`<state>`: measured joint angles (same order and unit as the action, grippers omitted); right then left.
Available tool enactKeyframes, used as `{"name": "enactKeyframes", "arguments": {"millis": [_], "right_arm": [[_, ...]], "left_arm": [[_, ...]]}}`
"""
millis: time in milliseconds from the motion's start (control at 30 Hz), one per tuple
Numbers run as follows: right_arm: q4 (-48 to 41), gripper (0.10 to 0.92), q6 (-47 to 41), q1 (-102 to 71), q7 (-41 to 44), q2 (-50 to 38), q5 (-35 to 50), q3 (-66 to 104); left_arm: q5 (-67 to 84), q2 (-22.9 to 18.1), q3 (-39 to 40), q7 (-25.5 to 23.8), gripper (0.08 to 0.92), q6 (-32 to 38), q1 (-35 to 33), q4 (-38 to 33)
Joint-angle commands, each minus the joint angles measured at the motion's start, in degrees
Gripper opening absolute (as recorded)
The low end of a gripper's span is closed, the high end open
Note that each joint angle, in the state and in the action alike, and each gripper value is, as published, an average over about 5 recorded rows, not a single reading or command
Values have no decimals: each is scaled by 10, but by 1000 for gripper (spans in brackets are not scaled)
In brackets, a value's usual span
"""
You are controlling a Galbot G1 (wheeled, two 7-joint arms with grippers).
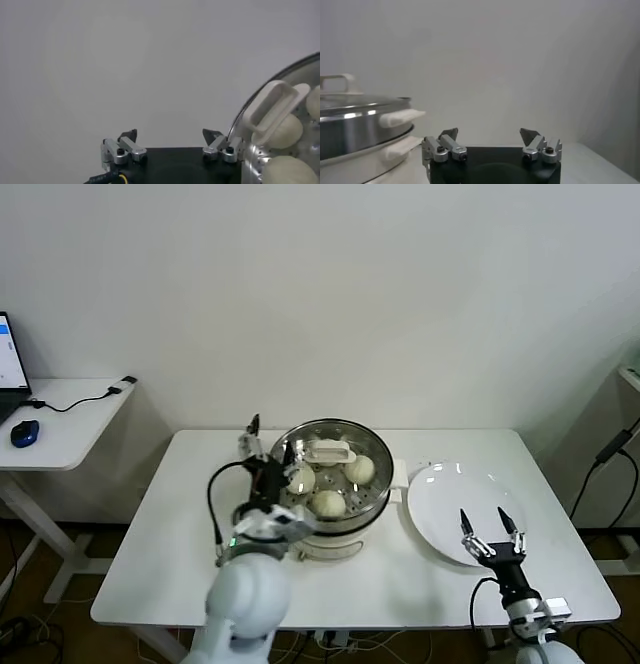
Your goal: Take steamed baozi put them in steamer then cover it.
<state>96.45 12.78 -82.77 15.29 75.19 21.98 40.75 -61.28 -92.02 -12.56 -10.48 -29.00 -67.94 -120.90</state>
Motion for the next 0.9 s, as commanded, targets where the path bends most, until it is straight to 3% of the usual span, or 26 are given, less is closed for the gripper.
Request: {"name": "enactKeyframes", "arguments": {"millis": [33,200,433,667,900], "right_arm": [[56,823,-26,-24,-14,16,-55,-42],[59,823,-32,-31,-20,37,-70,-48],[56,823,-33,-49,-27,45,-74,-57],[74,823,-42,-74,-57,48,-76,-48],[113,823,-42,-103,-66,39,-90,-38]], "left_arm": [[553,41,-298,31,823,260,-187,-6],[587,27,-301,54,823,309,-263,11],[651,22,-276,102,823,279,-309,46],[649,28,-241,73,823,270,-352,28],[648,21,-208,85,823,271,-362,6]]}}
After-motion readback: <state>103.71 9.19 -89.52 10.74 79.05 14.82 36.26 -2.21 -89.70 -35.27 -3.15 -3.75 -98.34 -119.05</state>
